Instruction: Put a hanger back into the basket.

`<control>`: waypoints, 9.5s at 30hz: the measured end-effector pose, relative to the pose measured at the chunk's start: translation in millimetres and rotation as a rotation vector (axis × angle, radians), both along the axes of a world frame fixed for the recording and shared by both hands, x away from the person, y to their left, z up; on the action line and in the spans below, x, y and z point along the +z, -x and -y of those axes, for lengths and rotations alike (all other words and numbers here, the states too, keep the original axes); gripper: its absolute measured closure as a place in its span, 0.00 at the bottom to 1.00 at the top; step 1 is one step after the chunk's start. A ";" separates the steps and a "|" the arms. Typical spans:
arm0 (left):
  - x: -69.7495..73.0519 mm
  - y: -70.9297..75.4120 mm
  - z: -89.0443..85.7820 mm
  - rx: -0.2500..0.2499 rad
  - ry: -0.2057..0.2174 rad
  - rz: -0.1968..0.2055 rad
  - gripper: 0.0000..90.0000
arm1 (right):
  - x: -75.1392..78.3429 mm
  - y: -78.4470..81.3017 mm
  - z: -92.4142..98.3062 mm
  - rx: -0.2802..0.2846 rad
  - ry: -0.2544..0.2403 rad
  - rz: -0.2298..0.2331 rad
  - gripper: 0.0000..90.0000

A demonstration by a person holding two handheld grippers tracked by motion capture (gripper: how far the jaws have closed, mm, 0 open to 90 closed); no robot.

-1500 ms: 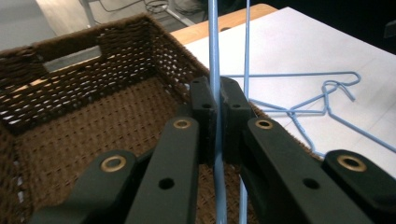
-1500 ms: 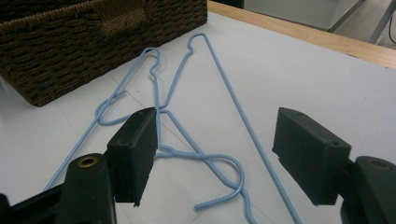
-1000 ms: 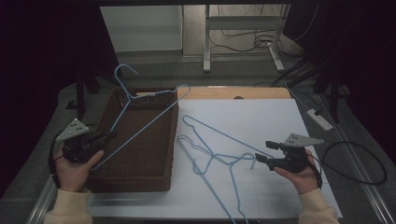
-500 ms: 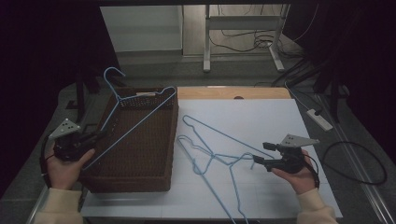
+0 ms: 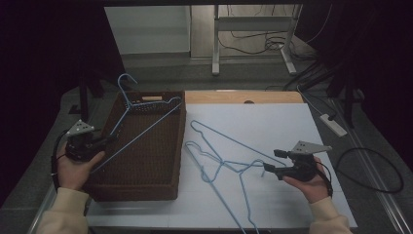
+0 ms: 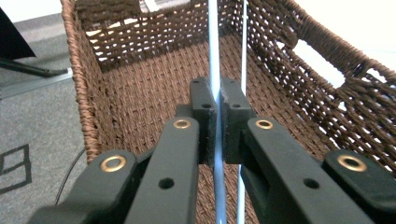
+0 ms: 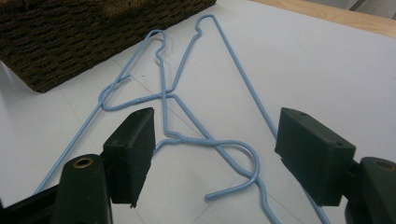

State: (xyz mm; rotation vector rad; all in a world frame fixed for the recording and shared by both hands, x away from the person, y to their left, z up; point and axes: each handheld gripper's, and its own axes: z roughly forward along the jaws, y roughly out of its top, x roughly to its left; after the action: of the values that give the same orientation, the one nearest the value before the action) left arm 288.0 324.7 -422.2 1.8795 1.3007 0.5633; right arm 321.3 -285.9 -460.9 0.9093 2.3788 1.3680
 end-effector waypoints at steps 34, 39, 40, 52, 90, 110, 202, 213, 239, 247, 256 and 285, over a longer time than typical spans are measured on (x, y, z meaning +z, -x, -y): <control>-26.4 -41.0 13.0 0.074 -0.119 -0.266 0.95 | -4.2 -0.5 -2.1 0.006 0.014 -0.007 0.32; -28.2 -43.4 15.5 0.098 -0.154 -0.286 0.94 | -4.6 -0.6 -2.0 0.008 0.014 -0.008 0.32; -28.7 -43.9 16.1 0.103 -0.165 -0.292 0.94 | -4.8 -0.8 -1.9 0.008 0.014 -0.009 0.31; -43.8 -51.2 27.5 0.084 -0.323 -0.379 0.80 | -4.2 0.0 0.9 -0.004 0.009 -0.005 0.31; 1.3 28.9 63.4 -0.174 0.088 0.052 0.45 | -6.2 0.9 0.9 0.004 0.020 -0.012 0.31; -9.7 45.0 90.9 -0.283 0.084 0.065 0.43 | -10.8 9.5 -8.4 0.004 0.071 -0.006 0.32; -15.7 46.9 111.7 -0.346 0.066 0.039 0.43 | -39.0 76.9 -85.6 0.260 0.555 -0.287 1.00; -16.2 46.6 112.9 -0.348 0.066 0.036 0.43 | -37.8 63.9 -56.8 0.212 0.542 -0.290 1.00; -15.5 47.2 115.0 -0.354 0.065 0.038 0.43 | -37.8 47.0 -42.1 0.125 0.535 -0.254 1.00; -15.3 47.4 114.6 -0.353 0.065 0.042 0.43 | -38.3 40.5 -38.5 0.100 0.526 -0.249 1.00; -16.0 46.9 116.0 -0.356 0.064 0.041 0.43 | -23.5 35.9 -44.1 0.100 0.455 -0.179 1.00; -15.0 47.5 114.3 -0.358 0.063 0.046 0.43 | -34.5 -85.1 -100.4 -0.070 0.636 -0.336 0.70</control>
State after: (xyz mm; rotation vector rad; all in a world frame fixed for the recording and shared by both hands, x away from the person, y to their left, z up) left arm 240.5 210.3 -437.2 1.9737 0.9104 0.3699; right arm 406.4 -185.6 -495.5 1.0608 2.7250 0.3841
